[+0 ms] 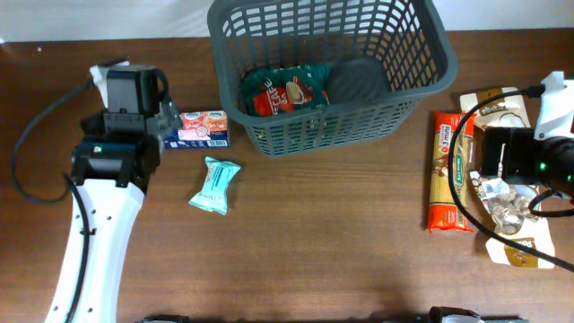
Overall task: Pack container
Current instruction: 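Withdraw the left gripper and move it over the Kleenex multipack, then lower the left gripper and grasp the Kleenex multipack end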
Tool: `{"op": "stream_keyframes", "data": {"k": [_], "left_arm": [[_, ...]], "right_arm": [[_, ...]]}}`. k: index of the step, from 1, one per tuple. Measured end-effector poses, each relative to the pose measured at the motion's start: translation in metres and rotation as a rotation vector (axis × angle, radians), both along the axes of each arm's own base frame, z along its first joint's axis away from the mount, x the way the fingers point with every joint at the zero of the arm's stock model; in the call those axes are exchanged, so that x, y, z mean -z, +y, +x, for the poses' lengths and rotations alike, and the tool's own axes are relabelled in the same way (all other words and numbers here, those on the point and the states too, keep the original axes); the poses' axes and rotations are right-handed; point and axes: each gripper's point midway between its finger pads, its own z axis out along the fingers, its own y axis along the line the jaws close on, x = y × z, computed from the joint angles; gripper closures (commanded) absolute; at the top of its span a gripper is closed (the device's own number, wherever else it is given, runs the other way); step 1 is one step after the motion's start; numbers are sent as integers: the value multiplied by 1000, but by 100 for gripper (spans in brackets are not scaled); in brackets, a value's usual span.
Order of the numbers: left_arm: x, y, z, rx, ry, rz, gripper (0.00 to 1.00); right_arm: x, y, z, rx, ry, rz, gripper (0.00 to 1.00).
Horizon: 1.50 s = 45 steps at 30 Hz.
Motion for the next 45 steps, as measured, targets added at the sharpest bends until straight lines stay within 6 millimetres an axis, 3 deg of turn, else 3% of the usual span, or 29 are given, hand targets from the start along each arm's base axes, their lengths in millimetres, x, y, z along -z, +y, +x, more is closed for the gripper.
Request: {"op": "stream_keyframes", "data": {"k": [8,16,22,26,30,36,38,41,45], "left_arm": [[38,-32,-37,51,198,-189,0],[58,-35,-84,93,430,-181,0],[65,-38,-106,290,582,-109,0],[62,-42,-93,437,561,-44,0],[52,-47,-61,599,465,67,0],[40,-60,-28,907,384,268,0],[37,-62,-13,966,348,331,5],[50,-59,-1,1066,389,402,6],[83,-51,10,1187,493,448,5]], "right_arm": [[0,0,0,0,-1,0,1],[0,0,0,0,-2,0,1],[0,0,0,0,-1,0,1],[0,0,0,0,-1,-1,1],[-1,0,0,0,-2,0,1],[0,0,0,0,-2,0,1],[0,0,0,0,-2,0,1],[0,0,0,0,-2,0,1],[0,0,0,0,-2,0,1]]}}
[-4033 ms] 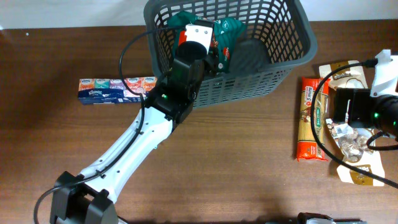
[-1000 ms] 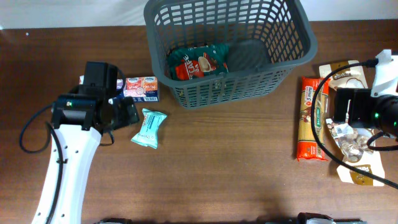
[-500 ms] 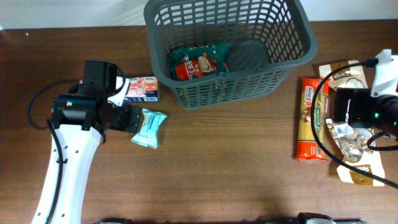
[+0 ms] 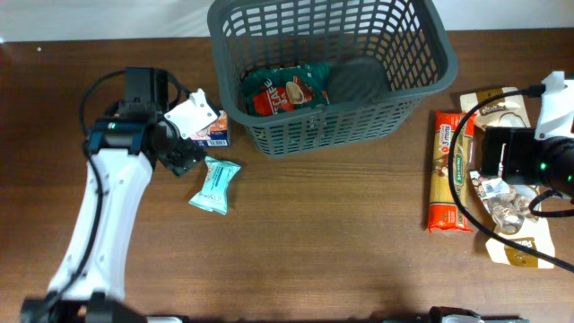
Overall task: Pack container
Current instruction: 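Lower the left gripper and grasp the Kleenex multipack end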
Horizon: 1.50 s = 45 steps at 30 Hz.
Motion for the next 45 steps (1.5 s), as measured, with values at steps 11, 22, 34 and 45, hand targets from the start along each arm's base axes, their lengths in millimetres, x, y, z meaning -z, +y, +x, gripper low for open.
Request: {"op": "stream_keyframes", "data": {"k": [11,22,34,45], "left_arm": [[54,46,43,-18,24,47,6],[83,72,57,-34,41,55,25],[94,60,63,150,43,49,23],[91,65,70,229,-12,-8,24]], "right_arm": [[0,0,0,0,0,0,1],[0,0,0,0,0,0,1],[0,0,0,0,0,0,1],[0,0,0,1,0,0,1]]}}
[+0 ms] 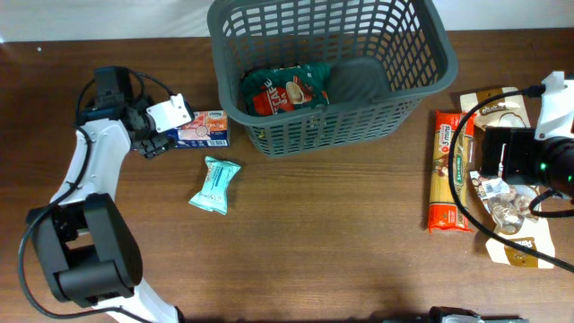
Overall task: Pack container
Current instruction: 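Lower the left gripper and grasp the Kleenex multipack end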
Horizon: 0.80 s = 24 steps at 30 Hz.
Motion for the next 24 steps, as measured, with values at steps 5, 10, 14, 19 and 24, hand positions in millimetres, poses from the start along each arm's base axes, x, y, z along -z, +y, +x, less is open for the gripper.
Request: {"op": "stream_keyframes", "data": {"k": [5,10,14,19,24], "left_arm": [[-1,-1,0,44,-15,-35,25],[5,2,0,82,-15,-49,25],[18,4,3,94,-4,-54,25],[42,2,2,102,41,-72,26],[49,2,5,111,37,-75,26]], "right_arm": [[0,0,0,0,0,0,1],[0,0,0,-1,0,0,1],[0,0,0,-1,0,0,1],[0,0,0,-1,0,0,1],[0,0,0,0,0,0,1]]}}
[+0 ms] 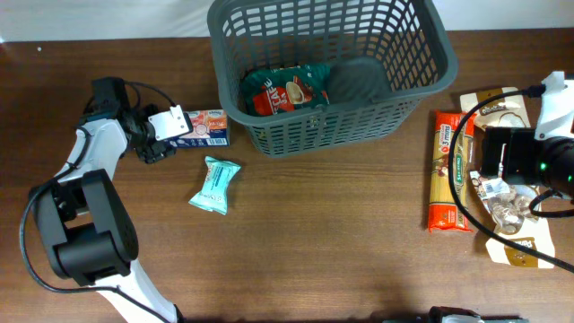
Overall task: Pack container
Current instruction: 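Lower the left gripper and grasp the Kleenex multipack end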
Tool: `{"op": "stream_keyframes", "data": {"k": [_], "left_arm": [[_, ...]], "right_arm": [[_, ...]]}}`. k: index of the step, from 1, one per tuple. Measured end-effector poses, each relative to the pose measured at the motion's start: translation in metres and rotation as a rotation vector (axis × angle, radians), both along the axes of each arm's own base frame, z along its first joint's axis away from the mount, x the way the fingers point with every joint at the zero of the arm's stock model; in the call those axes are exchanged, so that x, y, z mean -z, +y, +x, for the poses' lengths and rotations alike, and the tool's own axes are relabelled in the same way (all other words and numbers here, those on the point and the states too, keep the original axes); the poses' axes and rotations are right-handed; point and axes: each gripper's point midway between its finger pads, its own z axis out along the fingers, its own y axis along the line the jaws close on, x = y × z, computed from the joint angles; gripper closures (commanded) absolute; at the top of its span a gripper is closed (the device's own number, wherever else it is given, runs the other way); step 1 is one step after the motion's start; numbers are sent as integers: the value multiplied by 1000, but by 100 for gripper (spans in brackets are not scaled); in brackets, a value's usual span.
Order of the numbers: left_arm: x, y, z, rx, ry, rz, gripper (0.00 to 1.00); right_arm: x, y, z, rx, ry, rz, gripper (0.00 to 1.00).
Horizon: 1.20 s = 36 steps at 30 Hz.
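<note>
A grey plastic basket (pixel 421 40) stands at the back middle of the table. Inside it lie a red and green snack bag (pixel 287 90) and a dark grey pouch (pixel 357 81). A small white and orange box (pixel 206 128) lies just left of the basket. My left gripper (pixel 169 136) is turned on its side at the box's left end, and its fingers look open around that end. A teal packet (pixel 215 185) lies in front of the box. My right gripper (pixel 489 166) rests at the far right, its fingers hidden under the arm.
A long red and green pasta pack (pixel 450 170) lies right of the basket. Around the right arm are a beige packet (pixel 491 101), a clear bag (pixel 504 208) and a tan packet (pixel 522 253). The left arm's cable (pixel 148 88) loops near the box.
My left gripper has shifted slightly right and down, closing in on the box's left end. The box, the teal packet and the right arm have not moved.
At first my left gripper pointed down just left of the box. Then it hung tilted over the box and the teal packet. After that it lay on its side, left of the box, and now sits at the box's left end. Nothing has been lifted.
</note>
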Motion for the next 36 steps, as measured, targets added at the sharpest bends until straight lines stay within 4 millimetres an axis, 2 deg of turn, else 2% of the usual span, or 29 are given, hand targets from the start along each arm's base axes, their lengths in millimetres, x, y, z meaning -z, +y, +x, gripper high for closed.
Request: {"op": "stream_keyframes", "data": {"k": [8,15,25,36], "left_arm": [[-1,1,6,2,-26,2,25],[-5,4,20,3,-85,16,25],[-29,7,40,8,-154,23,25],[-31,0,39,26,-155,-17,25]], "right_arm": [[0,0,0,0,0,0,1],[0,0,0,-1,0,0,1],[0,0,0,-1,0,-1,1],[0,0,0,-1,0,0,1]]}}
